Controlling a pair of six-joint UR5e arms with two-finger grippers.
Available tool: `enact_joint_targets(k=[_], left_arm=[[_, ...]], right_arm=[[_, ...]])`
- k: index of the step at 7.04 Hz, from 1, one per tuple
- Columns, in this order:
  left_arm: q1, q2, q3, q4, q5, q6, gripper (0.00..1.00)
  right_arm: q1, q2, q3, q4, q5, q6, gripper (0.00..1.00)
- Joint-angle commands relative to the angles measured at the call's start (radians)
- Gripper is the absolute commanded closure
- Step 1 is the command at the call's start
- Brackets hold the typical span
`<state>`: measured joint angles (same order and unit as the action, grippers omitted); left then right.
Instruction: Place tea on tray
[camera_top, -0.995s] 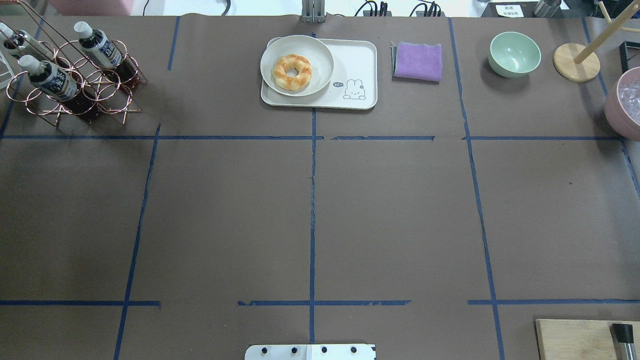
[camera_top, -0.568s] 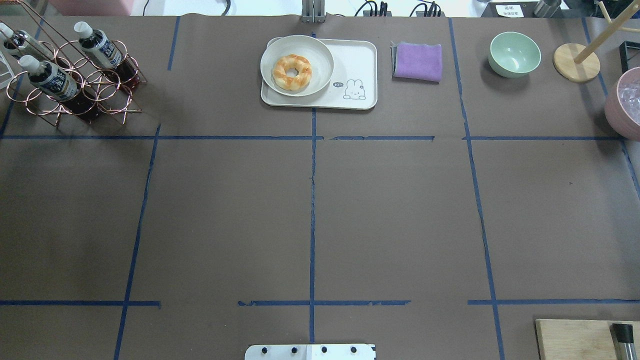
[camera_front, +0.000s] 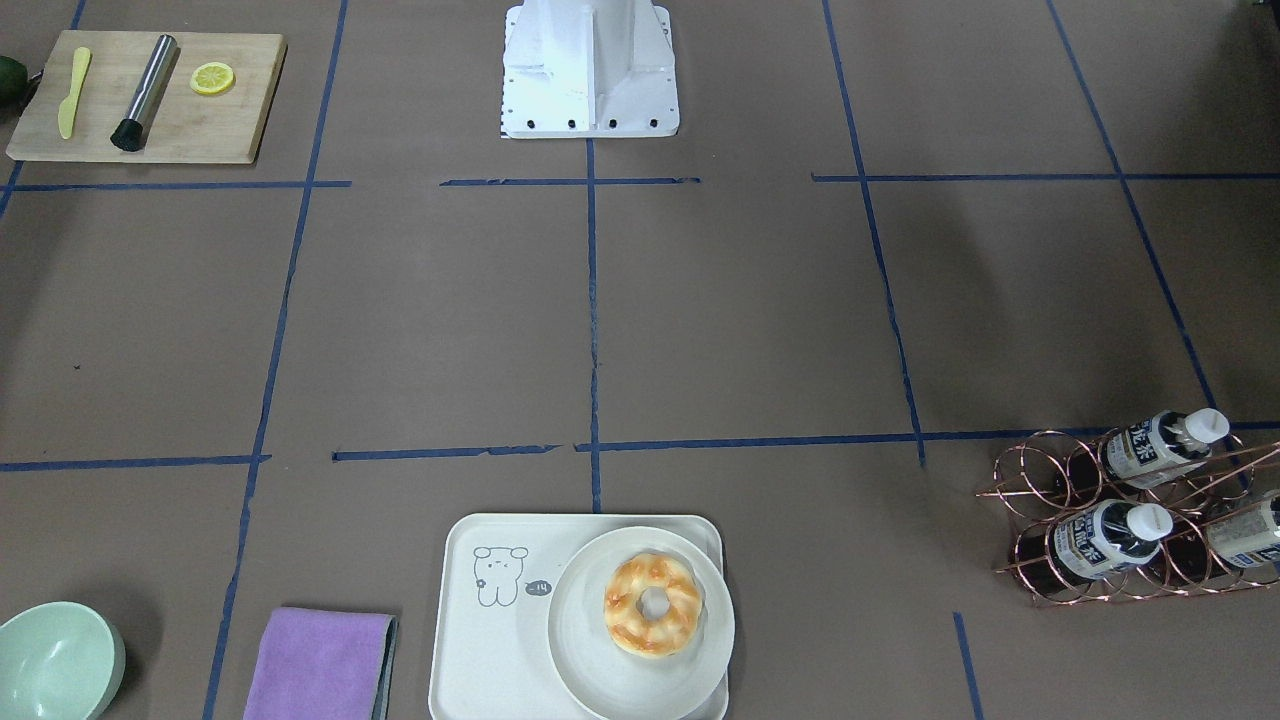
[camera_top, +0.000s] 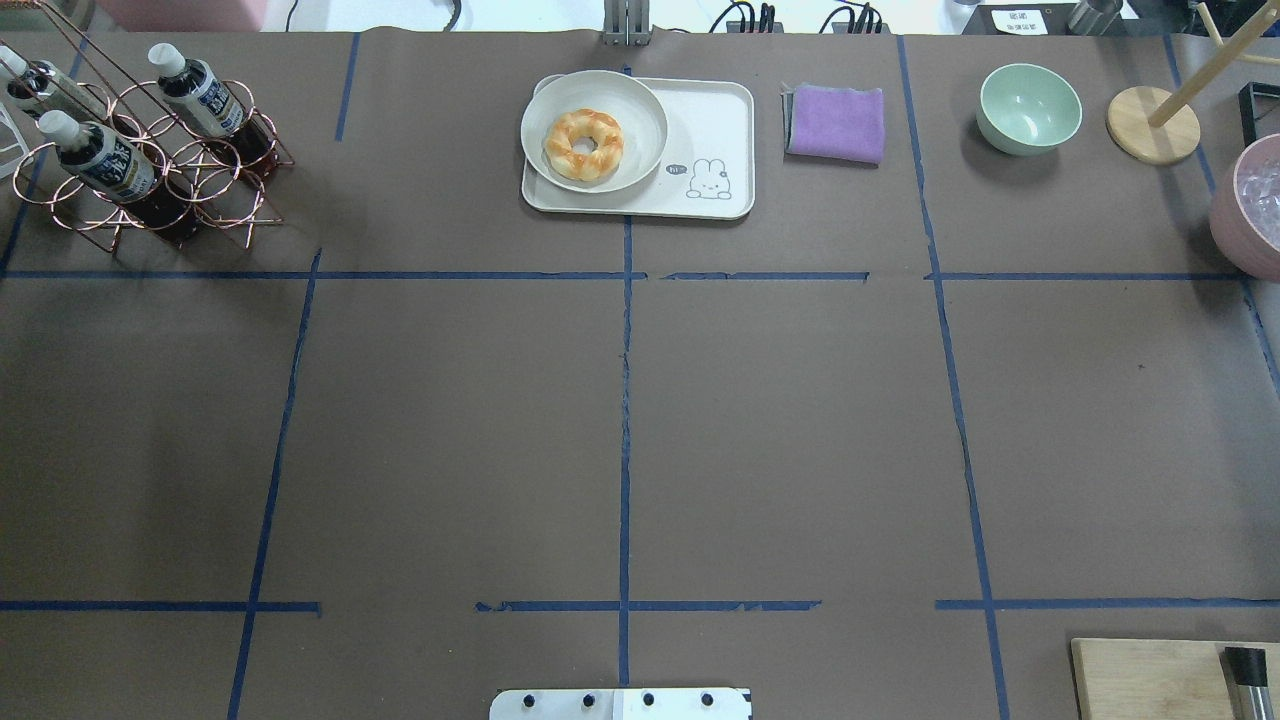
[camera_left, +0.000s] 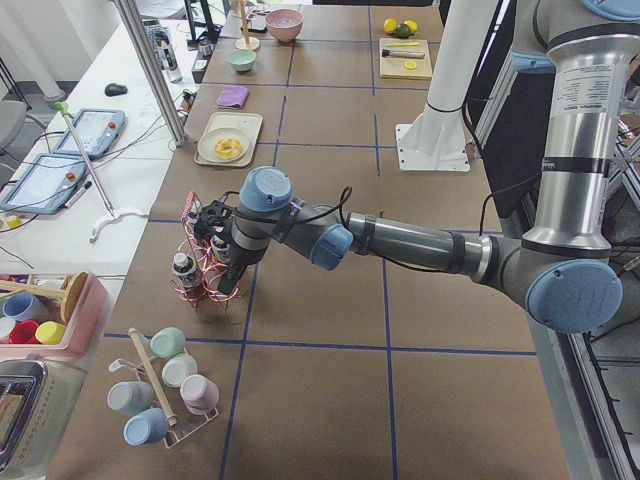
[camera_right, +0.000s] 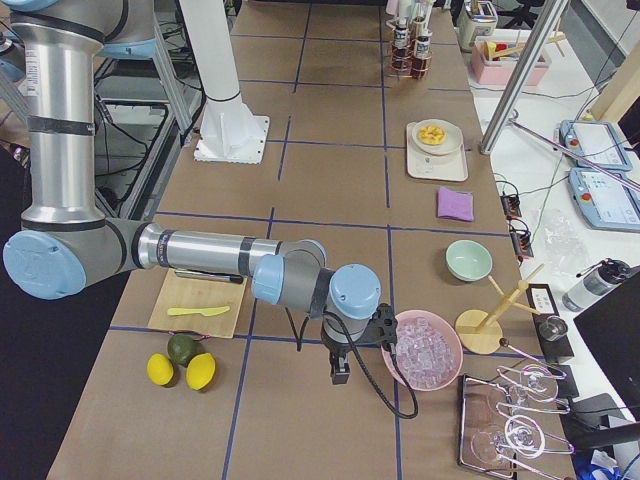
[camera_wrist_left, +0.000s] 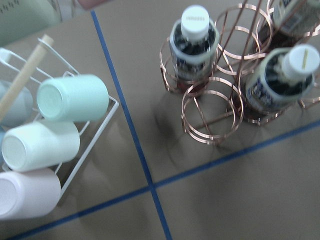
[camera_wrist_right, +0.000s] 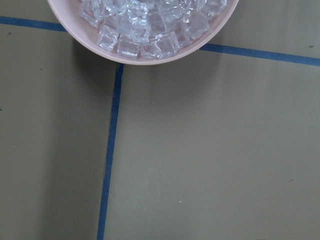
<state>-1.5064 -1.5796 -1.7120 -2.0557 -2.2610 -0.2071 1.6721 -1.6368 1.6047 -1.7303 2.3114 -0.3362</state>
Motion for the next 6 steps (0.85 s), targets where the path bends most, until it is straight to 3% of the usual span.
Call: enact_joint_targets(k=[1, 4, 6], left_arm=[[0.143, 0.009, 0.012, -0.260, 0.119, -0.382, 0.00], [0.277, -0.025, 0.015, -0.357, 0.359, -0.537, 0.00], [0.317, -0.045, 0.018, -0.371, 0.409, -0.572, 0.02]], right_arm=[[0.000, 0.000, 0.000, 0.000, 0.000, 0.000, 0.00], [0.000, 0.000, -0.002, 0.000, 0.000, 0.000, 0.00], [0.000, 0.000, -0.005, 0.000, 0.002, 0.000, 0.00]])
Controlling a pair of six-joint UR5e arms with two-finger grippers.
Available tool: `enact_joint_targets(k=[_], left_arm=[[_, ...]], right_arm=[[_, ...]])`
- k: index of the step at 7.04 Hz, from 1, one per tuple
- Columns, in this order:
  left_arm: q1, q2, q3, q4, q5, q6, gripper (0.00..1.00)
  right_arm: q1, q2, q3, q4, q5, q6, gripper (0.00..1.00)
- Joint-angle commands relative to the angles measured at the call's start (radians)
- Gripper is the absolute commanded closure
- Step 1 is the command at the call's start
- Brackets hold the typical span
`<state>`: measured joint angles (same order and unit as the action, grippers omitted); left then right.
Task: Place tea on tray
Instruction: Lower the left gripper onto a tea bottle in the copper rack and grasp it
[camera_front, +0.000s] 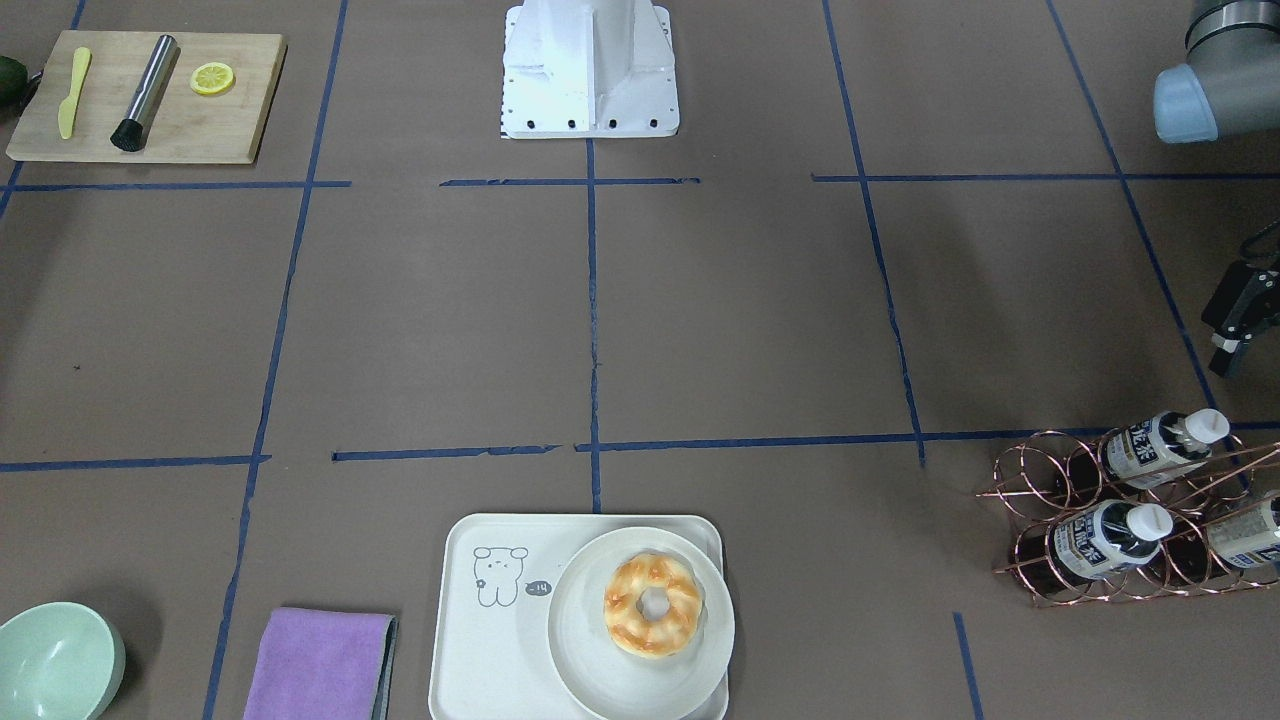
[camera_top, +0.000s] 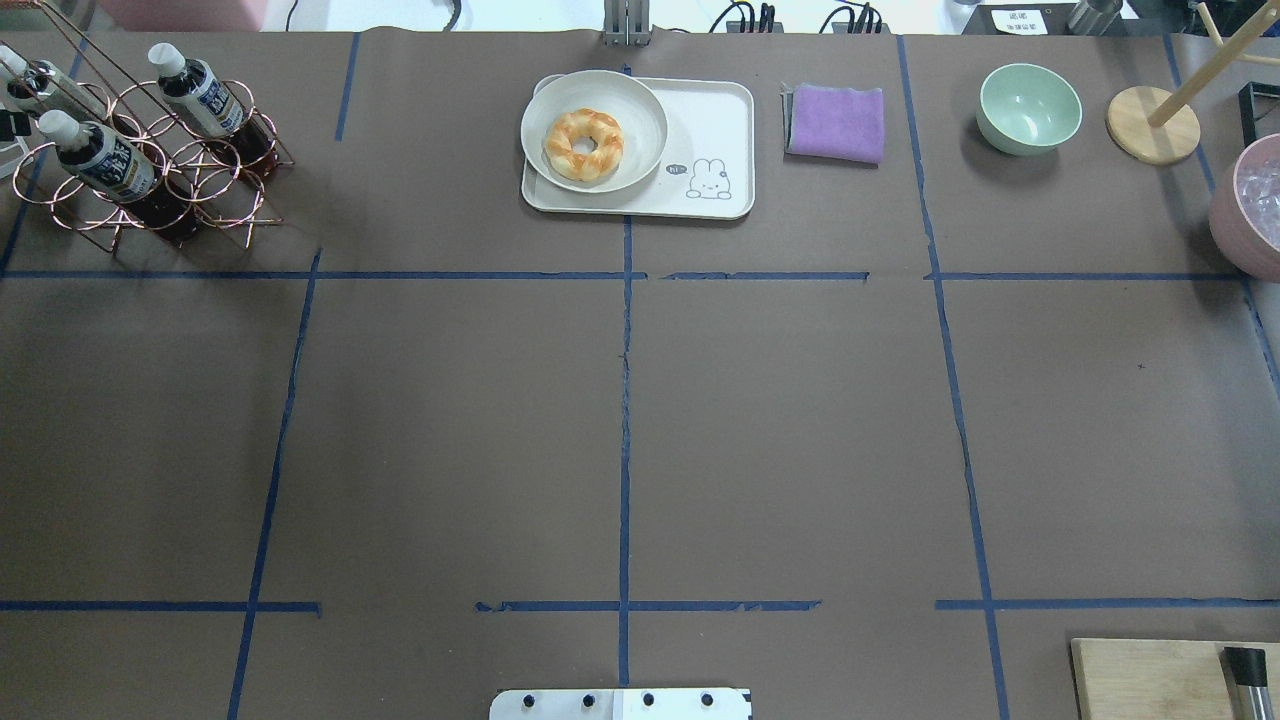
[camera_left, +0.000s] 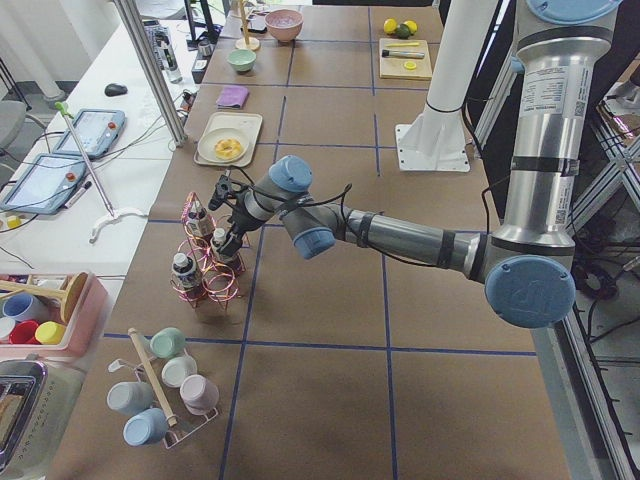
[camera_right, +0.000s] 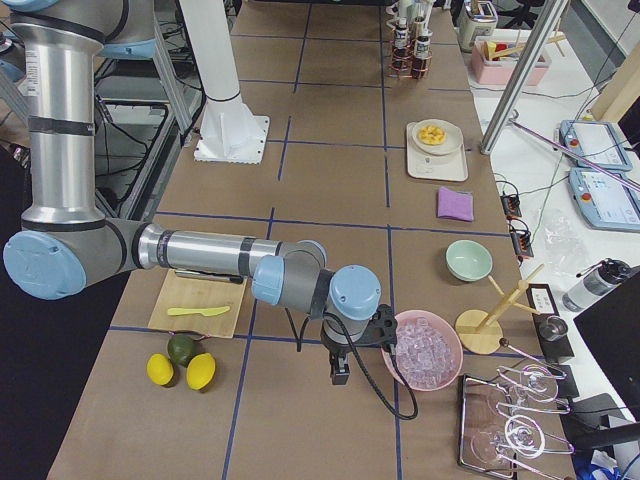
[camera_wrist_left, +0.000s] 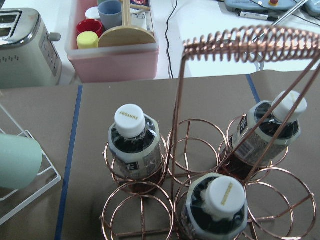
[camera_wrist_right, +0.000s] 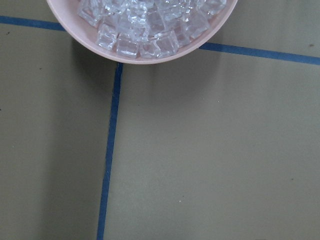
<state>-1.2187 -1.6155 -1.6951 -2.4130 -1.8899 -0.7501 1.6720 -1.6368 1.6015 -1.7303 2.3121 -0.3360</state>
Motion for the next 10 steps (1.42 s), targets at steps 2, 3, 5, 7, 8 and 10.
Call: enact_joint_targets(k=[2, 3, 5, 7, 8, 10], left_arm=[[0.094, -0.018, 0.006, -0.038, 0.116, -0.086, 0.15], [0.094, -0.020, 0.027, -0.044, 0.117, -0.086, 0.20], [0.094, -0.036, 0.055, -0.054, 0.117, -0.075, 0.20], [0.094, -0.075, 0.098, -0.057, 0.117, -0.075, 0.21], [0.094, -0.095, 0.126, -0.064, 0.117, -0.072, 0.22], [0.094, -0.098, 0.146, -0.084, 0.117, -0.072, 0.23]], right_arm=[[0.000, 0.000, -0.002, 0.000, 0.000, 0.000, 0.00], [0.000, 0.000, -0.002, 0.000, 0.001, 0.000, 0.00], [0.000, 0.000, 0.001, 0.000, 0.000, 0.002, 0.00], [0.000, 0.000, 0.001, 0.000, 0.006, 0.002, 0.00], [0.000, 0.000, 0.001, 0.000, 0.006, 0.002, 0.00], [0.000, 0.000, 0.001, 0.000, 0.006, 0.000, 0.00]])
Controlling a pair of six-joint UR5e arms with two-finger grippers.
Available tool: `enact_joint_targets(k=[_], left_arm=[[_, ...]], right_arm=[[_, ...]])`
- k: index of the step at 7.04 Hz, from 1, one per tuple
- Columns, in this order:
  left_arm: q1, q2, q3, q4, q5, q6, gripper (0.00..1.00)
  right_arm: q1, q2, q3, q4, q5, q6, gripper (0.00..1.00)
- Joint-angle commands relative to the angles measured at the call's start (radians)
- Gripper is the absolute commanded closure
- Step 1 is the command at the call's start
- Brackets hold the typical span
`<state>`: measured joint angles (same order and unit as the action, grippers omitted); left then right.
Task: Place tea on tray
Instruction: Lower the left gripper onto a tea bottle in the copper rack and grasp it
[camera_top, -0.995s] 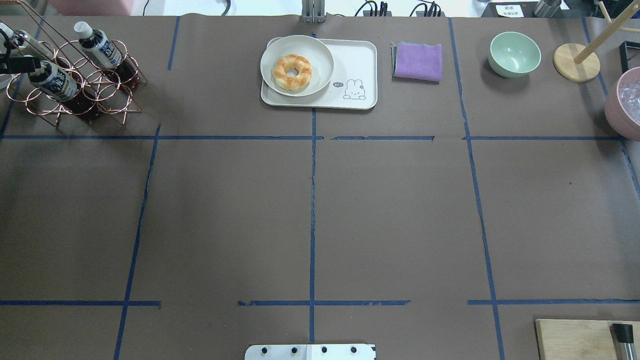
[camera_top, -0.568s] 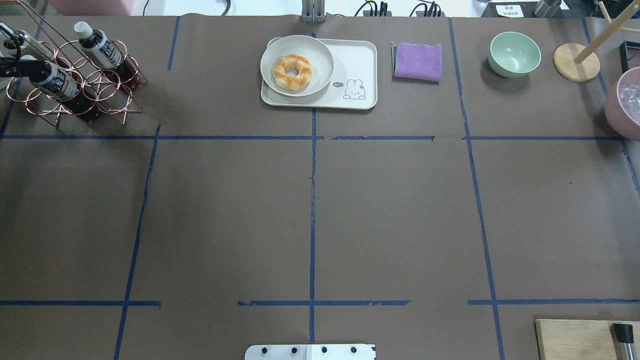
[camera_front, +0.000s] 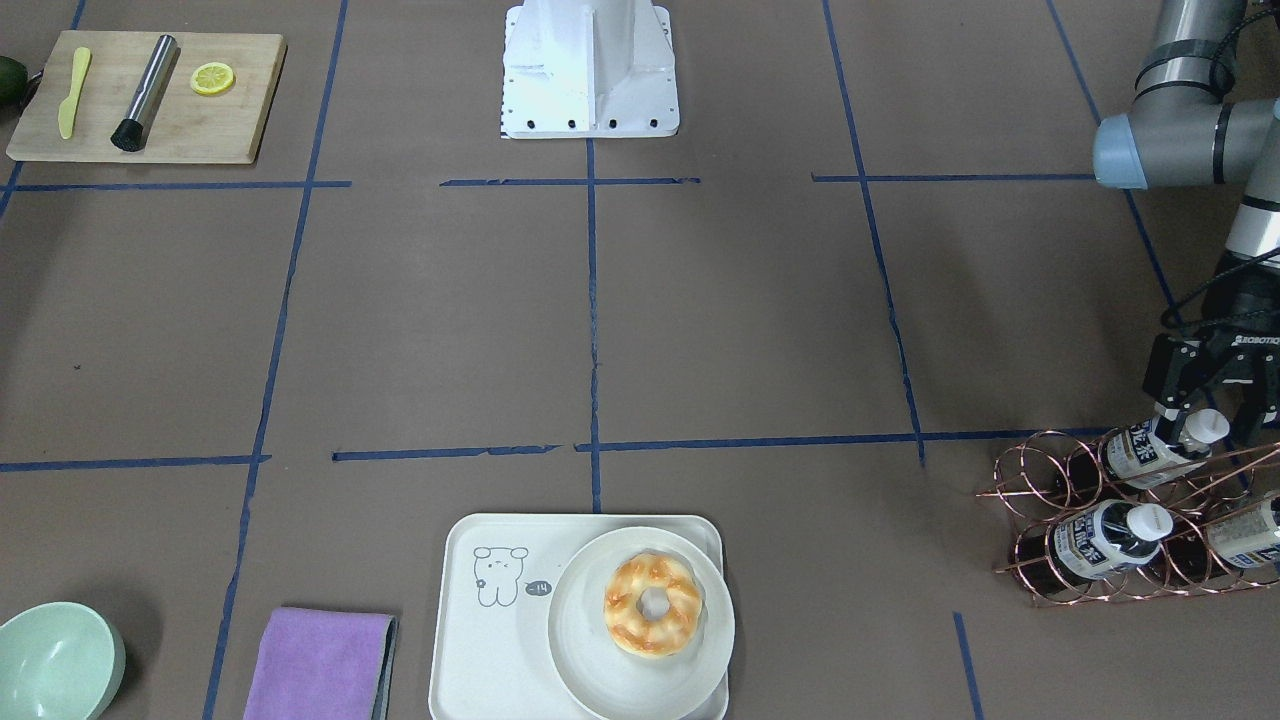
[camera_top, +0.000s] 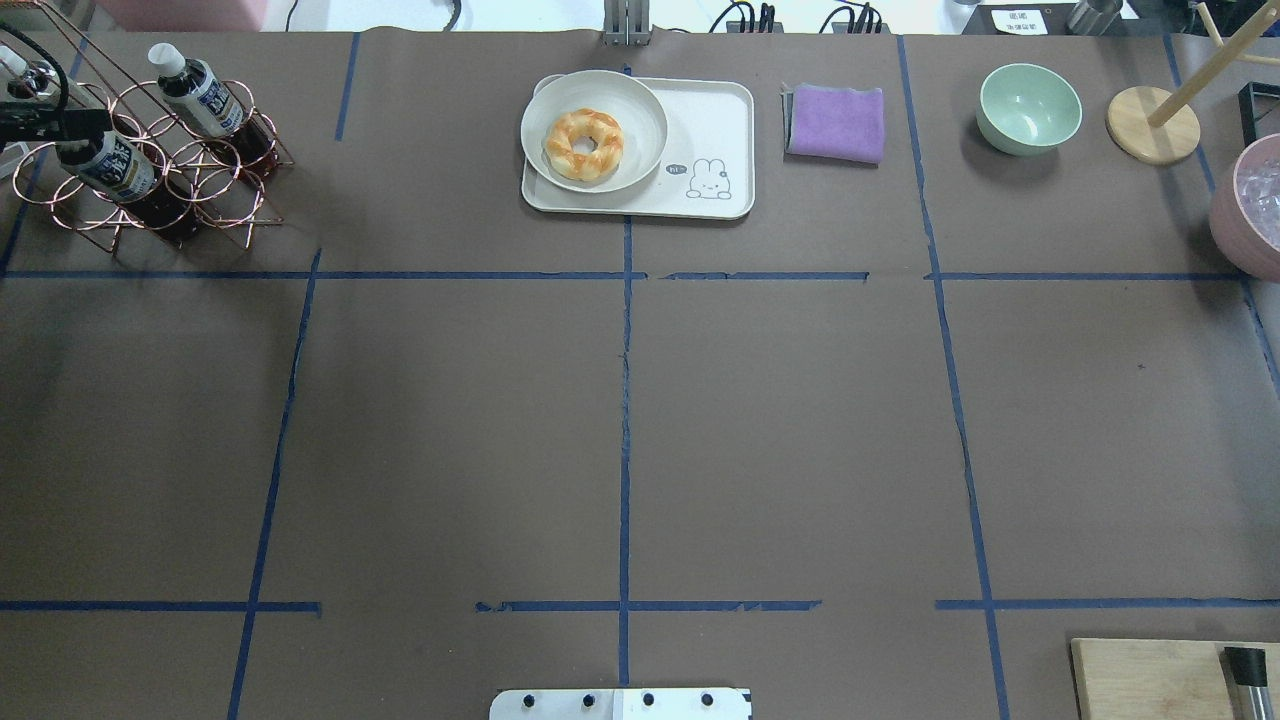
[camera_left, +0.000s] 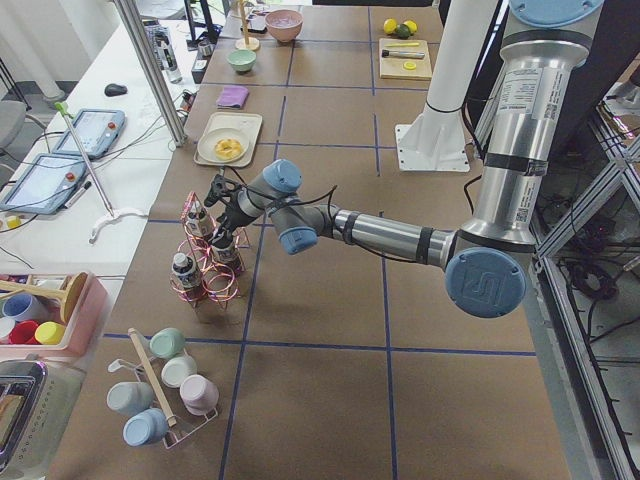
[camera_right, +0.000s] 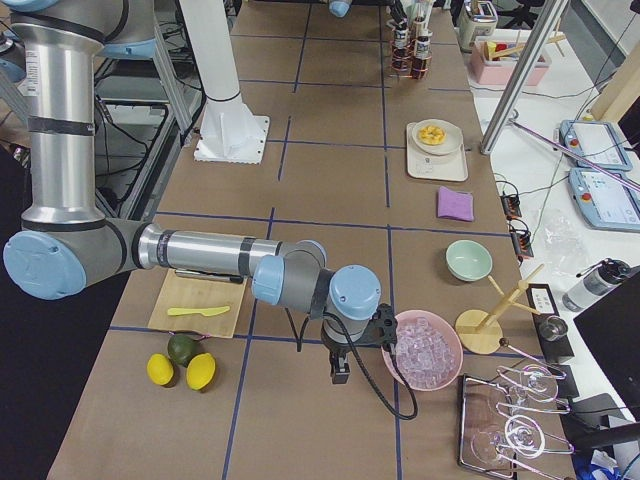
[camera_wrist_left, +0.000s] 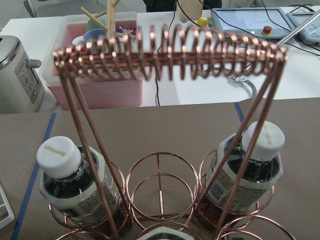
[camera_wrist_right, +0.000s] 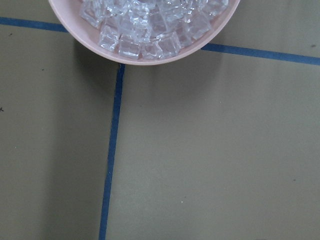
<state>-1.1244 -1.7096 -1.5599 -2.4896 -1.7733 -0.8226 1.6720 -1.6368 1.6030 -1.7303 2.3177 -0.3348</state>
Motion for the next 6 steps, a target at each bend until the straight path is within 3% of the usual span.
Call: enact_joint_targets(k=[1, 6], left_arm=[[0.000, -0.001, 0.008, -0.009, -0.005, 0.000, 0.25], [-0.003, 0.016, 0.003, -0.037, -0.008, 0.008, 0.26]], right_arm=[[0.000, 0.000, -0.002, 0.000, 0.000, -0.001, 0.00], [0.000, 0.000, -0.002, 0.000, 0.000, -0.001, 0.00]])
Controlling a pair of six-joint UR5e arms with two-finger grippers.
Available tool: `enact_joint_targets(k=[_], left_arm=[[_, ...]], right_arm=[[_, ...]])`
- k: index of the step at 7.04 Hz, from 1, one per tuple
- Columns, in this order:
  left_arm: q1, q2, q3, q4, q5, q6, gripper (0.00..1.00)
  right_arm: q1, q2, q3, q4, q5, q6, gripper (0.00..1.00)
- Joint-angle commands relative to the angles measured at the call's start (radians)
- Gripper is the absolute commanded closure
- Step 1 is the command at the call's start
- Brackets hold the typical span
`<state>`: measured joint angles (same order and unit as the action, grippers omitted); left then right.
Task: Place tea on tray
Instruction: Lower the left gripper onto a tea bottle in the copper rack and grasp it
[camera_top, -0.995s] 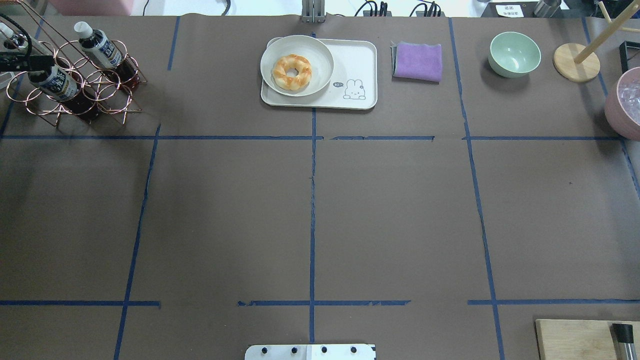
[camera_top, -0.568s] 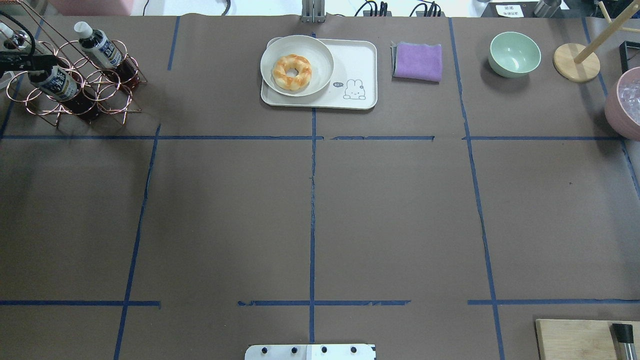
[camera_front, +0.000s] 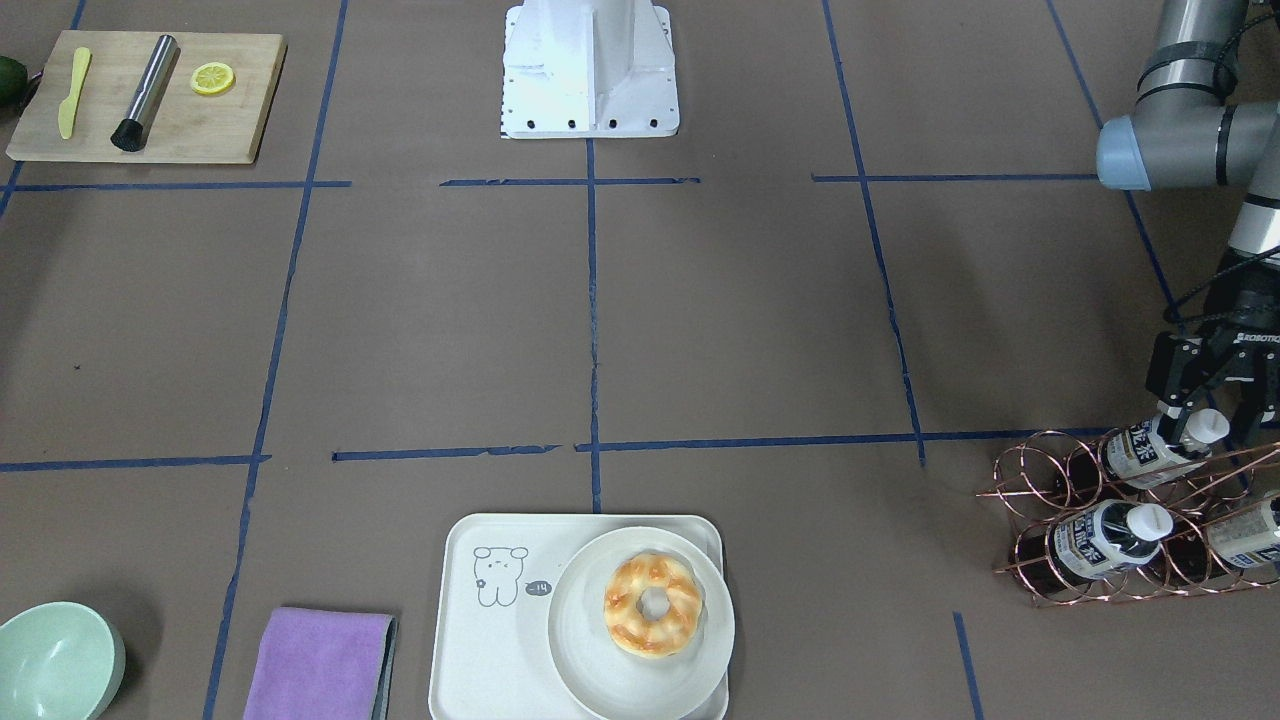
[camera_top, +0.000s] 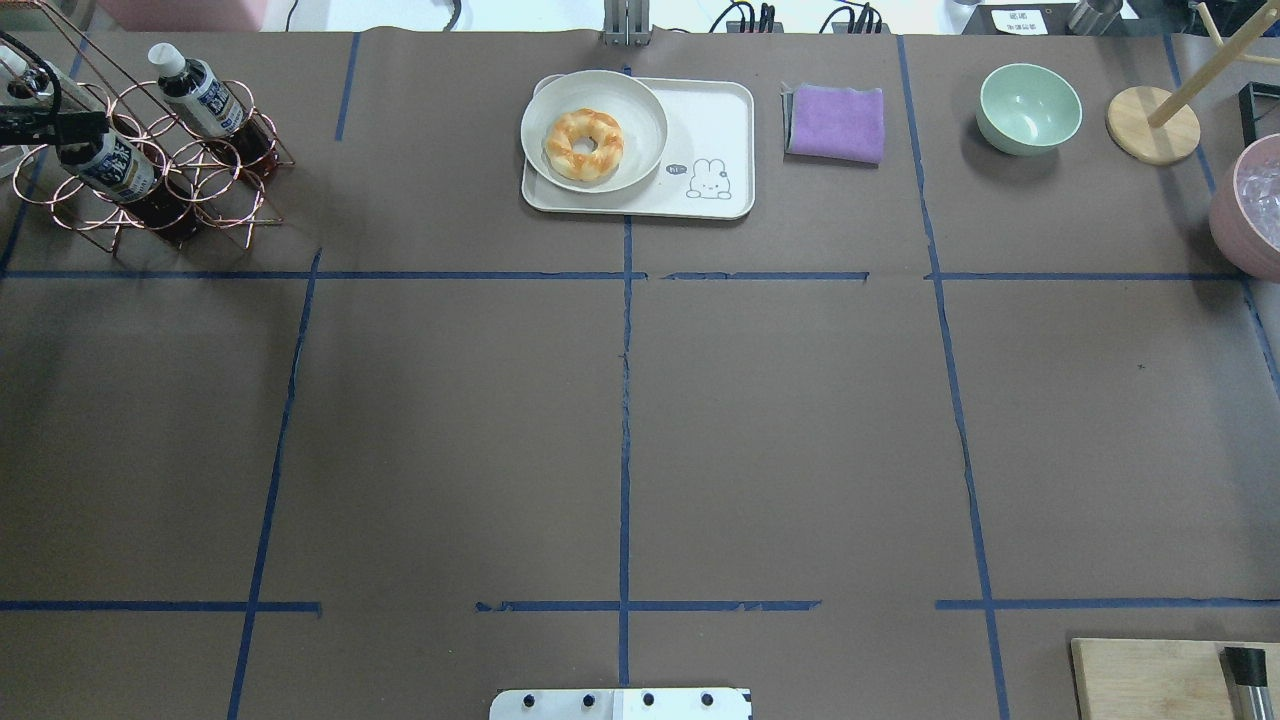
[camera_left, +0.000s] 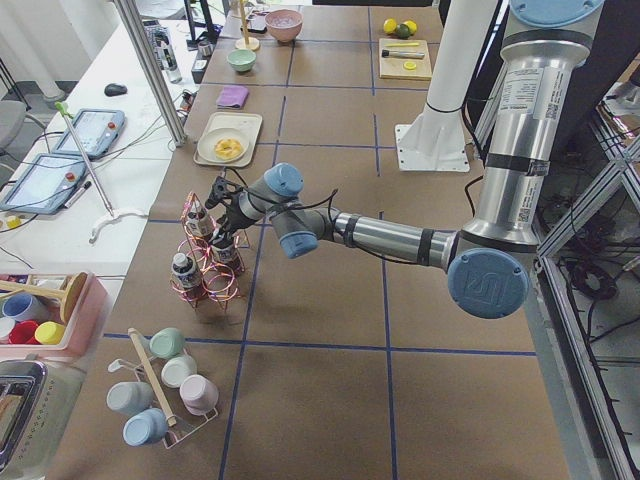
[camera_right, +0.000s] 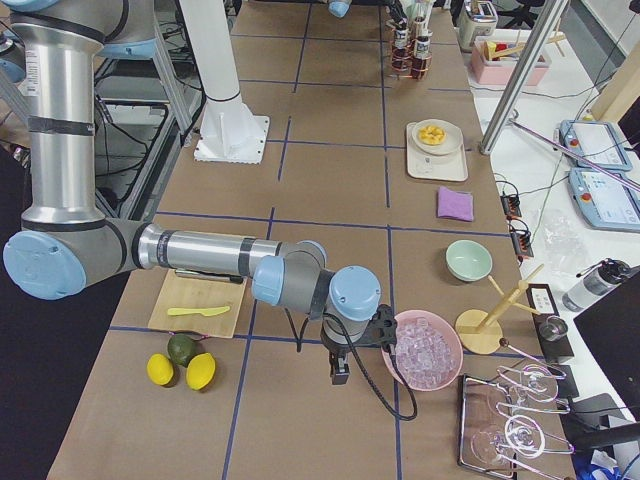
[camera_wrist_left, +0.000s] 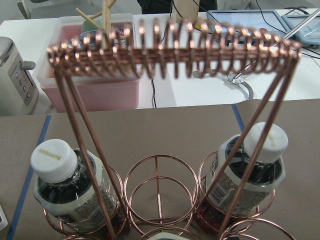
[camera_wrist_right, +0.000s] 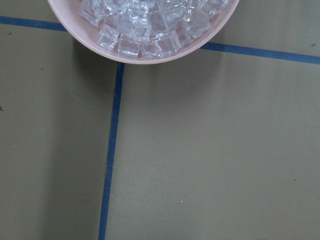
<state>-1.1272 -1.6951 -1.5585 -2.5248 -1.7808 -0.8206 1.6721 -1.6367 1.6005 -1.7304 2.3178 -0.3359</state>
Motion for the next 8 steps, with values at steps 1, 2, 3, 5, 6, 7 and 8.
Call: enact_joint_targets(k=[1, 2, 3, 5, 6, 7, 8], left_arm=[[0.000, 0.002, 0.001, -0.003, 0.000, 0.015, 0.26], [0.000, 0.002, -0.002, -0.002, -0.002, 0.015, 0.30], [0.000, 0.002, -0.002, -0.002, -0.002, 0.015, 0.38], [0.000, 0.002, -0.003, -0.002, -0.002, 0.015, 0.60], [-0.002, 0.003, -0.006, -0.002, -0.002, 0.015, 0.65], [-0.002, 0.002, -0.008, -0.002, 0.000, 0.015, 0.72], [0.000, -0.001, -0.008, 0.000, 0.004, 0.015, 0.77]], right_arm=[[0.000, 0.000, 0.001, 0.000, 0.000, 0.000, 0.00], [0.000, 0.000, 0.001, 0.000, 0.000, 0.000, 0.00], [0.000, 0.000, 0.001, 0.000, 0.000, 0.000, 0.00], [0.000, 0.000, 0.001, 0.000, 0.000, 0.000, 0.00], [0.000, 0.000, 0.001, 0.000, 0.000, 0.000, 0.00], [0.000, 0.000, 0.001, 0.000, 0.000, 0.002, 0.00], [0.000, 0.000, 0.001, 0.000, 0.000, 0.000, 0.00]])
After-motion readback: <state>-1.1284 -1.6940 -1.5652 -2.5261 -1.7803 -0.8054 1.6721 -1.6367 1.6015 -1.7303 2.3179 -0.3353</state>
